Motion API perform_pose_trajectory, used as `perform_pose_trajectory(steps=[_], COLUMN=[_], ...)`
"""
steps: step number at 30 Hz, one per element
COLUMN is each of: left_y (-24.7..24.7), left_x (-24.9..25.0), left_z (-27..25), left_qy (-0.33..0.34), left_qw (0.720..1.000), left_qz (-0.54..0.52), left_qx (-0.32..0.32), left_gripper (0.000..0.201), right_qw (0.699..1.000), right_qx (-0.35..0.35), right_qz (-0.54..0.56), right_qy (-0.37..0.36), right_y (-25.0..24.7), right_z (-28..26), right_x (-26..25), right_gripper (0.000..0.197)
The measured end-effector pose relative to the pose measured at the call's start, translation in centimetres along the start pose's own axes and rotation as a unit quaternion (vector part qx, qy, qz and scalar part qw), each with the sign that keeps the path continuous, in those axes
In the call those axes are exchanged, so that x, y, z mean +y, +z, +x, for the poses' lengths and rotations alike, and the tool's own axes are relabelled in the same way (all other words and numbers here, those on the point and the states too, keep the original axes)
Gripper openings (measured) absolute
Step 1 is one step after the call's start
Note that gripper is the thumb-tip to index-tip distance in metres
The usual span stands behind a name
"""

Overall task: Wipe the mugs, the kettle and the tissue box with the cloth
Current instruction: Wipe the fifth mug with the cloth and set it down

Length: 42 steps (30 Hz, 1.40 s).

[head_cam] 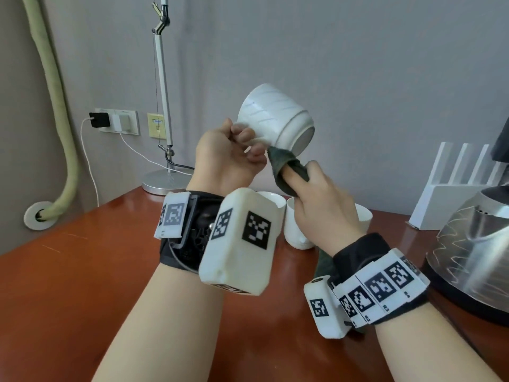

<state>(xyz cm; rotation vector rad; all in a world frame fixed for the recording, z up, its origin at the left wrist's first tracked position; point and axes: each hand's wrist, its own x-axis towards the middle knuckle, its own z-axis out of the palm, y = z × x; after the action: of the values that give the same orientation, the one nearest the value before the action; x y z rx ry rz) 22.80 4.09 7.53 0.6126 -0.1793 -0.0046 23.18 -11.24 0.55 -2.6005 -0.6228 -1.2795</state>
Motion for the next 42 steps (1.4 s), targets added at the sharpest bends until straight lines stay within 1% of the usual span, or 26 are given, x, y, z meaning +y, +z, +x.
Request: perform_pose_trajectory(steps=[3,6,8,10,13,16,19,22,25,30,33,35,37,39,42], left_y=[0.3,0.5,0.6,0.7,1.0,0.9,1.4,2.2,2.6,2.3,2.0,1.7,1.5,1.4,1.4], left_x=[-0.3,-0.3,-0.4,-0.5,-0.6,-0.6,-0.8,-1.2,-1.3,-0.9,-1.0,-1.1,-1.2,-1.4,-1.5], left_z=[-0.1,-0.2,-0.3,-0.4,-0.4,-0.4,-0.5,-0.7,-0.8,-0.9,-0.9,-0.9,-0.9,-0.9,-0.9], left_qy=[-0.007,-0.008,-0.012,0.0,0.026,0.037,0.041,0.05,0.061,0.056,0.05,0.034,0.011,-0.006,-0.018], left_qw=[1.0,1.0,1.0,0.998,0.997,0.996,0.993,0.986,0.982,0.989,0.995,0.998,0.999,0.999,0.999], left_qz=[-0.013,0.002,0.026,0.049,0.063,0.059,0.099,0.15,0.169,0.131,0.086,0.055,0.027,0.001,-0.03], left_qx=[0.0,0.008,0.014,0.029,0.047,0.052,0.056,0.055,0.052,0.031,0.001,-0.017,-0.032,-0.039,-0.032], left_gripper=[0.044,0.045,0.044,0.043,0.042,0.042,0.043,0.045,0.044,0.045,0.043,0.043,0.043,0.044,0.043], right_qw=[0.999,0.997,0.997,0.997,0.998,0.999,0.997,0.992,0.991,0.998,0.999,0.996,0.993,0.996,0.999], right_qx=[0.035,0.063,0.045,0.006,-0.029,-0.028,-0.035,-0.047,-0.04,-0.046,-0.005,0.001,0.016,0.028,0.014], right_qz=[0.003,0.022,0.031,0.033,0.027,0.014,0.002,0.045,0.08,0.02,0.014,0.04,0.064,0.046,0.003], right_qy=[0.005,0.031,0.054,0.065,0.052,0.035,0.072,0.111,0.097,0.038,0.052,0.086,0.098,0.076,0.043], right_y=[-0.6,-1.3,-1.7,-1.8,-1.4,-1.1,-1.8,-2.6,-2.6,-1.5,-1.8,-2.4,-2.8,-2.7,-1.9], right_z=[0.1,0.3,0.4,0.3,0.1,0.0,0.5,0.9,0.6,0.2,0.3,0.6,0.8,0.6,0.2], right_x=[0.4,1.0,1.0,0.7,0.4,0.1,0.2,0.8,0.6,-0.3,0.0,0.4,0.8,0.7,0.1], right_gripper=[0.061,0.054,0.054,0.057,0.056,0.058,0.059,0.062,0.059,0.063,0.059,0.057,0.057,0.059,0.059])
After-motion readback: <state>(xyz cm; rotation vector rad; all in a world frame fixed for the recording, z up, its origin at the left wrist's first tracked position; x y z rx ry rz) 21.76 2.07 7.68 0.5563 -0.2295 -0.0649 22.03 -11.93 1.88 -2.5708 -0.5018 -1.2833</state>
